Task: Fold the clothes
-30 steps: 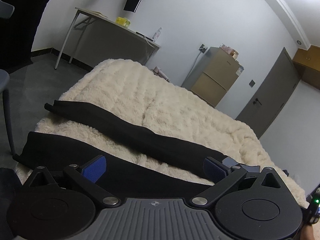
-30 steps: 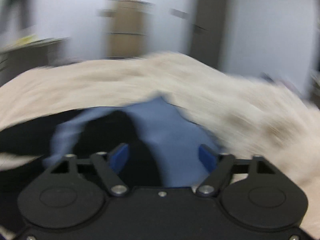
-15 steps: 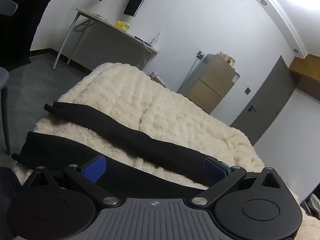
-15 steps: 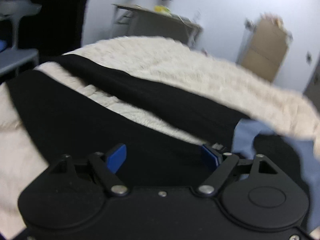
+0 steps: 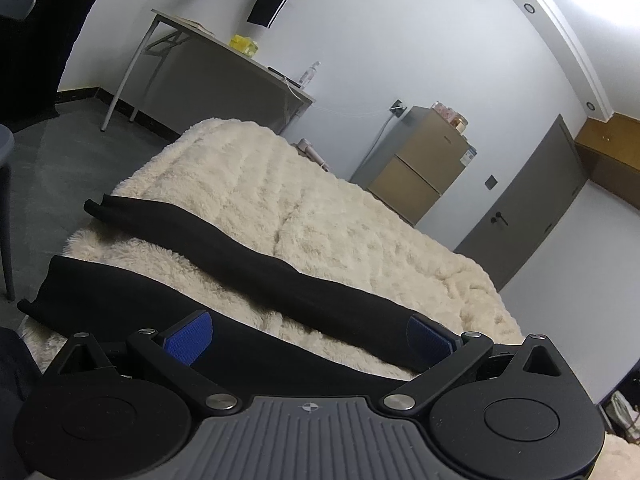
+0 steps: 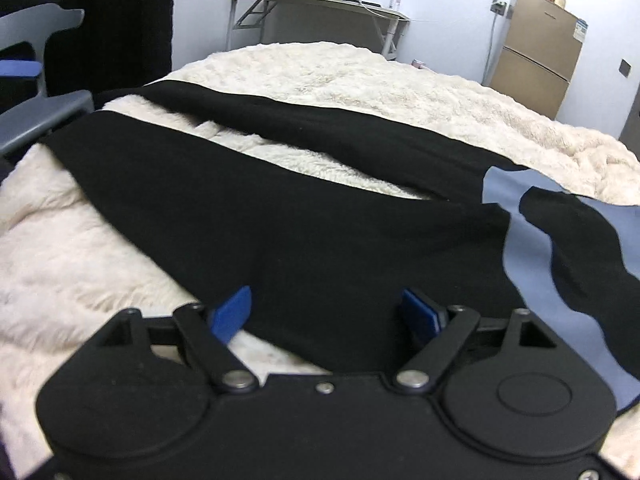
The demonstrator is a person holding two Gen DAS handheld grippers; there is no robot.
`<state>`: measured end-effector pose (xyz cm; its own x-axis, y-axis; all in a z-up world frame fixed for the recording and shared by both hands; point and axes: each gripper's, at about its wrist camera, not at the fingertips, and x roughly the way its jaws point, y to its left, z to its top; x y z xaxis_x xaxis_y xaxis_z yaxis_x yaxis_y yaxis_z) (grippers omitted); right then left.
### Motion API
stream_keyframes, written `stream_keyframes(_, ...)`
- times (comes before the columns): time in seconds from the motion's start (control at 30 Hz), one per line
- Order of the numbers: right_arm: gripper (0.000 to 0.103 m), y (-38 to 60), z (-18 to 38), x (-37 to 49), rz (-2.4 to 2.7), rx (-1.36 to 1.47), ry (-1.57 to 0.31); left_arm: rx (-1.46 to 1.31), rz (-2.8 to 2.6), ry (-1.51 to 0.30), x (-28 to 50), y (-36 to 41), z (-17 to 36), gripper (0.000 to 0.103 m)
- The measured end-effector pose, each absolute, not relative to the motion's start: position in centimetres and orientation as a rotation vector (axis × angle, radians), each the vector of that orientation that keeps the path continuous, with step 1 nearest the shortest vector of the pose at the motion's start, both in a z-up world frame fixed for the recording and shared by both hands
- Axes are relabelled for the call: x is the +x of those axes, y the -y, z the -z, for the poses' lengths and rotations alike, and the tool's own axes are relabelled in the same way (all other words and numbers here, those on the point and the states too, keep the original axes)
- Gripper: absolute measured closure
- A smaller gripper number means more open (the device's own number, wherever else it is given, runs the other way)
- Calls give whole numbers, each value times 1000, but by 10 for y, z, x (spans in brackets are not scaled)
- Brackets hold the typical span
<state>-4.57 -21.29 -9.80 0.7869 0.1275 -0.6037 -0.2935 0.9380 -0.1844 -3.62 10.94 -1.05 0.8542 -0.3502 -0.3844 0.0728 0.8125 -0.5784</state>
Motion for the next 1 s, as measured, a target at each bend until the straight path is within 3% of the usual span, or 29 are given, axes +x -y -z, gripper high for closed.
stream_keyframes(0.2,19,211,86,-53,-288,-458,-596,-583,235,-503,-38,-109,11,0)
stream_keyframes(0.37,15,227,101,-81,-345,-895,-505,-599,230,-491,-40,-111,12,0)
stream_keyframes(0.63,10,272,113,-67,-349,-1172,-543,-524,224,-510,-39,-99,9,0)
stream_keyframes(0.8,8,292,120,-62,-354,-1380,-451,-509,250,-538,-32,-94,9,0)
stream_keyframes(1.0,6,321,129,-51,-310,-1372,-470,-414,335,-350,-46,-71,-14,0)
